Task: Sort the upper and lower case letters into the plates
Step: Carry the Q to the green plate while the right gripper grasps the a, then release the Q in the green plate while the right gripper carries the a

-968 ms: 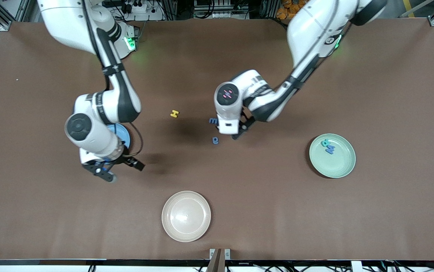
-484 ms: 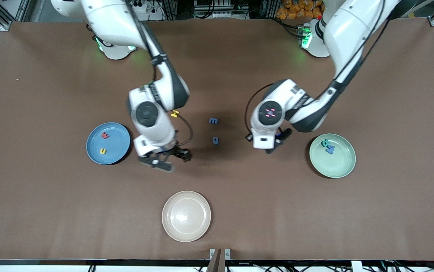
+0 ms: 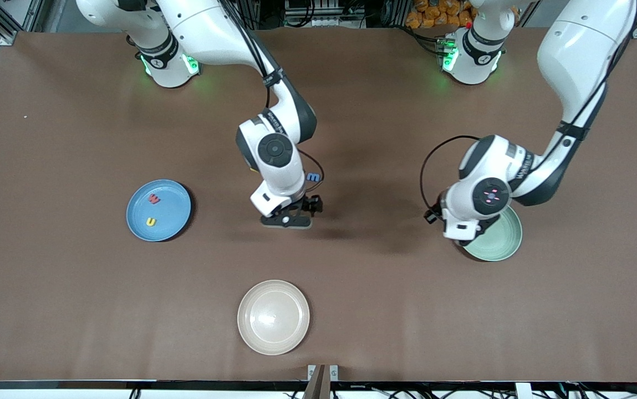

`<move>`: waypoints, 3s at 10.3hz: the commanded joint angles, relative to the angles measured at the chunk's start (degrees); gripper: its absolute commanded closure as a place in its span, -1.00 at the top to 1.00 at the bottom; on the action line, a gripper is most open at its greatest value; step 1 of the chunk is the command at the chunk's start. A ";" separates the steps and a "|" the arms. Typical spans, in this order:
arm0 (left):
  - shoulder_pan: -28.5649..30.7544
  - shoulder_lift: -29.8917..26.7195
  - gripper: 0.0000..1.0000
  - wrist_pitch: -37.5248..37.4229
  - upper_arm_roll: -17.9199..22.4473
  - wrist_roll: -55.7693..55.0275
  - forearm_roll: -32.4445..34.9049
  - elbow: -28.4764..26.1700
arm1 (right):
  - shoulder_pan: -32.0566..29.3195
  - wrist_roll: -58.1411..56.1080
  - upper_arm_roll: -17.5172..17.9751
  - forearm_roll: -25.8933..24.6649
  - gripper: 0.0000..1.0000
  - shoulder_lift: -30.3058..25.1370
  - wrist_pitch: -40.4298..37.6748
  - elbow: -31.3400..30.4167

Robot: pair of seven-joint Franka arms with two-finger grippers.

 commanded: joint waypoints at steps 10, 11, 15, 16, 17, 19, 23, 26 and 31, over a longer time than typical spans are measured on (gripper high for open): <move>15.39 2.63 -0.92 1.53 -0.49 15.01 15.43 -1.79 | 3.36 -1.59 0.89 -0.79 1.00 7.71 4.45 1.79; 15.39 2.72 -0.41 1.53 -0.49 15.10 15.43 -1.79 | 3.36 -1.51 0.89 -0.62 1.00 7.71 4.45 2.14; 15.57 2.28 0.14 1.27 -0.49 17.73 15.34 -1.61 | 3.27 -0.45 0.89 -0.35 1.00 7.71 4.36 2.85; 15.48 2.10 0.15 1.01 -0.49 17.65 15.08 -1.09 | 3.35 -0.45 0.89 -0.27 0.42 7.71 4.36 2.85; 15.39 1.58 0.15 0.66 -0.75 17.47 14.30 -0.47 | 3.36 -0.01 0.89 -0.09 -0.97 7.63 4.36 2.85; 14.96 0.09 0.15 0.04 -1.02 17.12 10.35 -0.38 | 3.53 -0.01 0.89 -0.18 -1.00 7.54 4.37 2.85; 15.13 -0.89 0.17 -2.94 -6.63 10.99 6.47 1.20 | 3.45 0.43 0.89 -0.09 -1.00 6.40 3.75 2.76; 14.95 -0.80 0.17 -2.95 -10.32 7.46 -0.19 1.38 | 2.83 3.67 -3.73 -0.18 -1.00 3.77 2.35 2.24; 6.36 -0.01 0.17 -2.25 -12.10 -6.23 -6.70 2.86 | 2.13 -1.81 -19.56 -0.18 -1.00 0.25 -6.71 -1.16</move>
